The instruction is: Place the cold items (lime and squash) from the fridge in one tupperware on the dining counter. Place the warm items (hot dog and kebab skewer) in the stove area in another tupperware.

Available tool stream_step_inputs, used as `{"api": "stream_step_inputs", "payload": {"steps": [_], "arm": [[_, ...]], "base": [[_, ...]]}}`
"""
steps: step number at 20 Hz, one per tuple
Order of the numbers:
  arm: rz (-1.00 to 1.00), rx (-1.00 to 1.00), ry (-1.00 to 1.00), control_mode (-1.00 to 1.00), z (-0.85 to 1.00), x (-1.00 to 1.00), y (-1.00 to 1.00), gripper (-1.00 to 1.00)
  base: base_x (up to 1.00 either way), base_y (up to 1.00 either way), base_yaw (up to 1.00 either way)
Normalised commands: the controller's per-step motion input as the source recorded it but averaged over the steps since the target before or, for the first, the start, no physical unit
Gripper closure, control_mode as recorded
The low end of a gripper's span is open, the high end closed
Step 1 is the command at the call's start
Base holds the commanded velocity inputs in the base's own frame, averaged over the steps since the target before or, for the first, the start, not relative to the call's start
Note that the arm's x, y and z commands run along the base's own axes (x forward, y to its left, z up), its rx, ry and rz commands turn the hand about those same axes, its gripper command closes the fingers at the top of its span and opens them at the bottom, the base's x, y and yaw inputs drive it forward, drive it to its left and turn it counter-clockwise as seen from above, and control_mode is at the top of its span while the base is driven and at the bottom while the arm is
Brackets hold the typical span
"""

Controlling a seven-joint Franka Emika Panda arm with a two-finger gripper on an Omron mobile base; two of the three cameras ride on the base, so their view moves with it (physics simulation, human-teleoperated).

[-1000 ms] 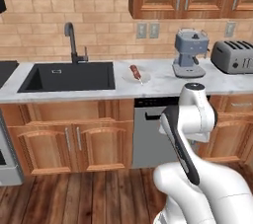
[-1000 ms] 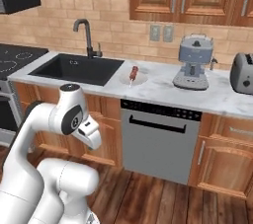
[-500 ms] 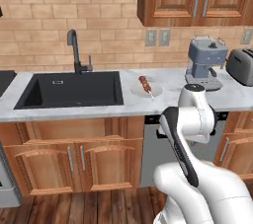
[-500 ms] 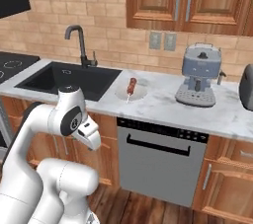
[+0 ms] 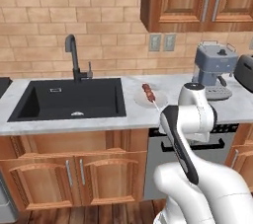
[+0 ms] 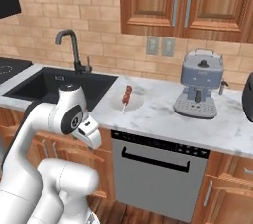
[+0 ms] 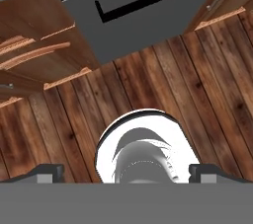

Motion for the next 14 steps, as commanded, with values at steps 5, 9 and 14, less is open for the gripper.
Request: {"api": "stream_step_inputs", "payload": {"steps": [5,9,14], "arm": [[0.00,0.00,0.00,1.00,0.00,0.00,0.00,-1.00],[0.00,0.00,0.00,1.00,0.00,0.00,0.00,-1.00],[0.00,0.00,0.00,1.00,0.00,0.00,0.00,-1.00]], "base": [[0.40,0.18,0.00],[0.47,0.16,-0.01],[0.53,0.19,-0.06]]}}
